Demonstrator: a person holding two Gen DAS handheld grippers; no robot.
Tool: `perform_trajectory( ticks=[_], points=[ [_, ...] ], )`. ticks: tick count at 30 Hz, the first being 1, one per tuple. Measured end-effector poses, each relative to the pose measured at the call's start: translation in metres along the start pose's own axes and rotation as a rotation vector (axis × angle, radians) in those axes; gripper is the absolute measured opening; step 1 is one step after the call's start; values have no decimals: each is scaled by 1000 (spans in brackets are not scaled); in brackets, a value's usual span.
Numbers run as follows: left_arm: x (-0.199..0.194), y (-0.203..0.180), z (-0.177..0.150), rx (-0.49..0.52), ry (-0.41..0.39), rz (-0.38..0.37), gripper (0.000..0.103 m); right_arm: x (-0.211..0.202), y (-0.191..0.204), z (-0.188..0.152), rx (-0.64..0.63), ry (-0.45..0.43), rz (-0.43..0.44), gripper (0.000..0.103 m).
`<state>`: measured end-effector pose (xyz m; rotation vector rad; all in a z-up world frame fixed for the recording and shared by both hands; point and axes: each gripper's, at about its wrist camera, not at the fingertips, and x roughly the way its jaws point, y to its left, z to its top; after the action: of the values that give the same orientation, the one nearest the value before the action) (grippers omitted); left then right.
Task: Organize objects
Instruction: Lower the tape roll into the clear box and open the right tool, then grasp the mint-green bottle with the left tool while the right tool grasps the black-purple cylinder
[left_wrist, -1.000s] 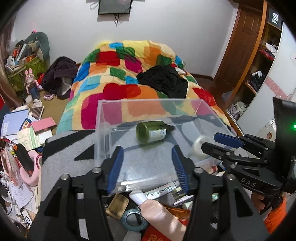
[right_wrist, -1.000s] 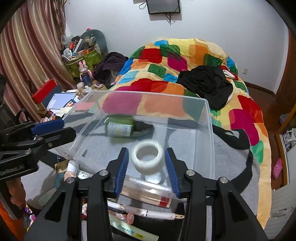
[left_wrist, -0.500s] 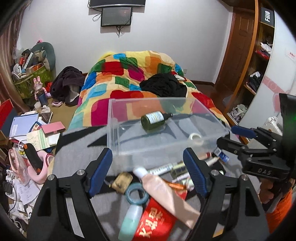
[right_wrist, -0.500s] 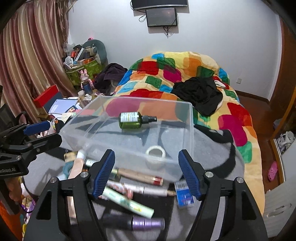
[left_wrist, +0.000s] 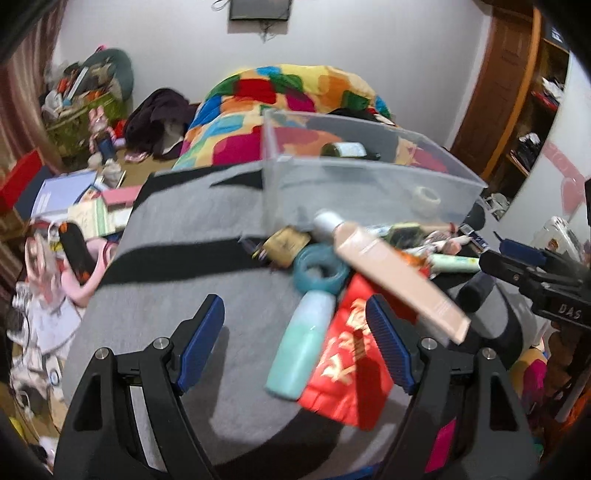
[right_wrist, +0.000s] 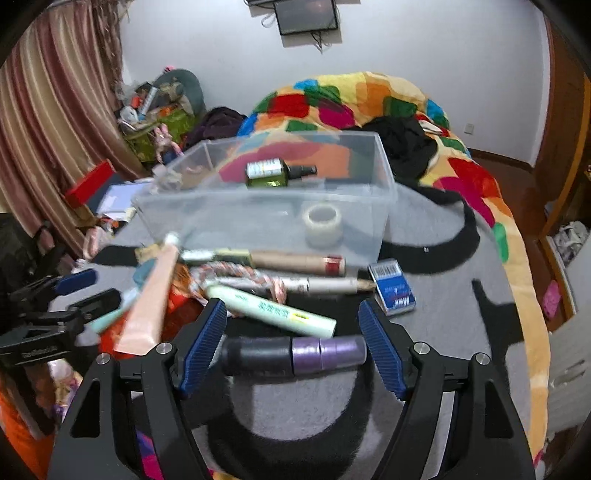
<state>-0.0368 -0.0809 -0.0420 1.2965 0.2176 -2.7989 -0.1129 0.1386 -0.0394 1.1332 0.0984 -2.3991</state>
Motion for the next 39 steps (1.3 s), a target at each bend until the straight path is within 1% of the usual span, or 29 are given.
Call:
perform_trajectory(
  ticks=[3,5,6,7,9,11,12,13,14,16,21,24,26,30,34,38,39],
  points=[
    [5,7,-9,-17,13,15,79,9,2,-6,-9,29,-21,71],
    [9,10,-13,-13,22,27,76,6,0,-10,-9,17,-34,72],
    [10,9,-16,-3,15,33,76,5,-2,-11,-10,18,-44,72],
    [8,8,-18,6,3,41,75,4,-5,-14,-5,18,-34,72],
    [7,6,-19,17,-9,44,70,-1,-11,-19,17,20,-13,76],
    [8,6,-17,19,-15,41,60,-6,-17,-23,40,27,-1,76],
    [9,5,-17,20,-18,43,57,-10,-21,-25,51,33,6,76],
    [9,5,-16,24,-21,50,48,-11,-22,-27,55,36,4,76],
    [10,3,-17,31,-16,59,42,-14,-24,-29,58,40,-3,76],
    [12,1,-16,43,-26,81,40,-17,-27,-31,66,48,-16,76],
    [10,-2,-19,54,-36,88,25,-15,-25,-23,119,45,23,76],
    [7,0,-19,44,-34,86,24,-1,-20,-17,168,69,27,78],
    [5,1,-19,35,-35,86,24,12,-20,-14,230,102,43,79],
    [1,4,-19,21,-47,79,24,22,-25,-10,306,105,44,81],
    [-7,3,-15,15,-70,69,24,20,-23,-13,262,90,41,81],
    [-17,-1,-11,20,-101,55,24,10,-20,-19,194,87,63,76],
    [-20,-3,-10,23,-111,52,24,8,-21,-20,182,88,68,74]
  ],
)
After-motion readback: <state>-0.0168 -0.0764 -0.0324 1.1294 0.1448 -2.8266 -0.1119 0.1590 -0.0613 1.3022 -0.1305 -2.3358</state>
